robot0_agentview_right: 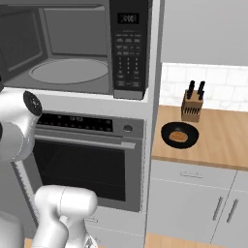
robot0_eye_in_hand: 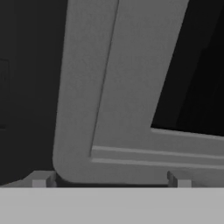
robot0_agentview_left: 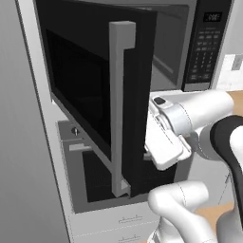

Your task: Open the microwave, place the bowl with waffle inside the microwave, then close the microwave door and turn it on.

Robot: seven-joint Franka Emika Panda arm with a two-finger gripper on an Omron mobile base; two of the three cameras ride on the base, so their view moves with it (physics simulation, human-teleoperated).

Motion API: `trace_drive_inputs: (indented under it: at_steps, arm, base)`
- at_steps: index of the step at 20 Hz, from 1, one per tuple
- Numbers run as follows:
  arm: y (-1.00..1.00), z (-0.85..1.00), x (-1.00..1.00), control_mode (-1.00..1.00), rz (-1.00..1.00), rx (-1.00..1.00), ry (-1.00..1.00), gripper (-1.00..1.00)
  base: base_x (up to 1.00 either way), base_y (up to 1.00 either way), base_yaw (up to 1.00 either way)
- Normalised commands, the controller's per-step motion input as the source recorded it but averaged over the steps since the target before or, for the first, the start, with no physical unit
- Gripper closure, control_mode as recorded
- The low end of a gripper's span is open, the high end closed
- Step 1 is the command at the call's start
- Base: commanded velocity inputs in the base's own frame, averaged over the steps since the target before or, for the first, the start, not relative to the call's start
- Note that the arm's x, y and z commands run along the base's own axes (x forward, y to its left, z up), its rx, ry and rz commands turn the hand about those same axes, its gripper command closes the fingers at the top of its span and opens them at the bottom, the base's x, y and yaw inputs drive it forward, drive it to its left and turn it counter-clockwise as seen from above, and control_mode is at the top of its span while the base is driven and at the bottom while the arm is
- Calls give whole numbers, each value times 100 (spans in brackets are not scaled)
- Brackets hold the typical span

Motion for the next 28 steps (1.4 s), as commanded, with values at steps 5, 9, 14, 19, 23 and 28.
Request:
trace_drive_inputs:
  at_steps: [5,9,14,19,23,28]
  arm:
    - [12,-1,0,-100,0,2,3,-100]
    - [-39,-8,-10,-100,-5,3,10,-100]
    - [-99,0,-14,-100,-52,5,36,-100]
    - [-94,0,0,-100,-71,5,29,-100]
    - [-100,0,0,-100,-65,3,37,-100]
    - [-100,-12,8,-100,-51,6,37,-100]
  base:
    - [0,0,0]
    - [0,0,0]
    - [0,0,0]
    - [0,0,0]
    - [0,0,0]
    - [0,0,0]
